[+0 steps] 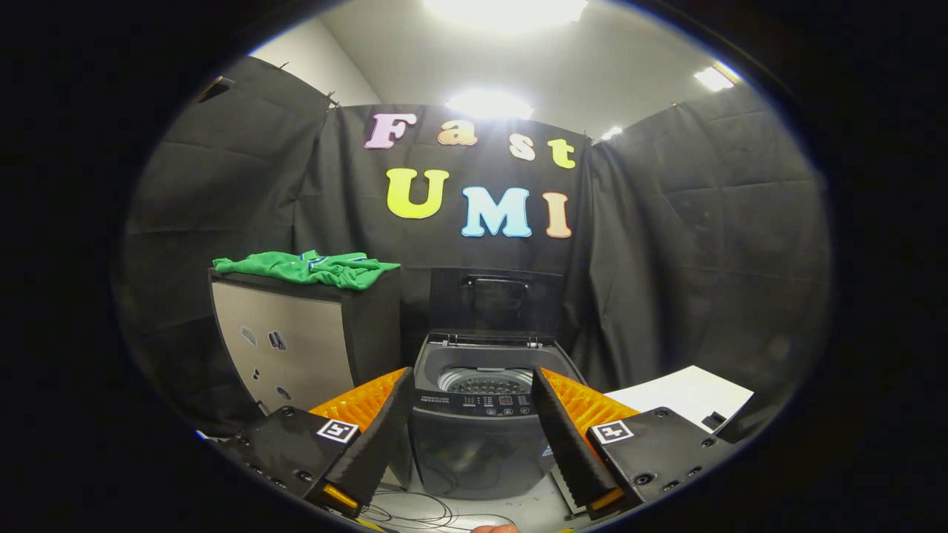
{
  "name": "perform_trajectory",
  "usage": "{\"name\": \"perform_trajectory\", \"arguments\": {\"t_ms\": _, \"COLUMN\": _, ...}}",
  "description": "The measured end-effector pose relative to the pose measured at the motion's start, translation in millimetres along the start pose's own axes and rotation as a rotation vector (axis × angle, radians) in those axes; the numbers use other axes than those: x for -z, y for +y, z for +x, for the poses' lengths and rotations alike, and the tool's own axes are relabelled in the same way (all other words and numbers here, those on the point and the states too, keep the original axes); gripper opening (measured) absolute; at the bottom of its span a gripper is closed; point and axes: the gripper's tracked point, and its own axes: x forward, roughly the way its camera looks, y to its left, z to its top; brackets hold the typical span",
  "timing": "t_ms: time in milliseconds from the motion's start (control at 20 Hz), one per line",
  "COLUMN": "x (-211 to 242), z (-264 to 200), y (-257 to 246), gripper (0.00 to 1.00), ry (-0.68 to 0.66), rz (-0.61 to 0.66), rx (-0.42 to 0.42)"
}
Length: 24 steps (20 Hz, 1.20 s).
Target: Put the clothes into the washing machine and then close the washing machine lid.
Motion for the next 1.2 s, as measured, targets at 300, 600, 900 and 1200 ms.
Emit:
{"name": "perform_trajectory", "arguments": {"t_ms": 300, "x": -8.3, "z": 6.3, "y": -4.8, "gripper": 0.98, "ry": 0.001, "rz": 0.008, "rx": 0.007}}
{"name": "perform_trajectory", "arguments": {"t_ms": 600, "x": -57.2, "z": 39.8, "y": 1.3, "gripper": 0.98, "ry": -0.053, "rz": -0.012, "rx": -0.024}}
{"name": "perform_trajectory", "arguments": {"t_ms": 900, "x": -158.1, "z": 91.0, "y": 47.2, "gripper": 0.98, "ry": -0.137, "rz": 0.053, "rx": -0.124}}
{"name": "perform_trajectory", "arguments": {"t_ms": 1200, "x": -212.6, "z": 140.4, "y": 131.9, "gripper": 0.98, "ry": -0.044, "rz": 0.035, "rx": -0.295}}
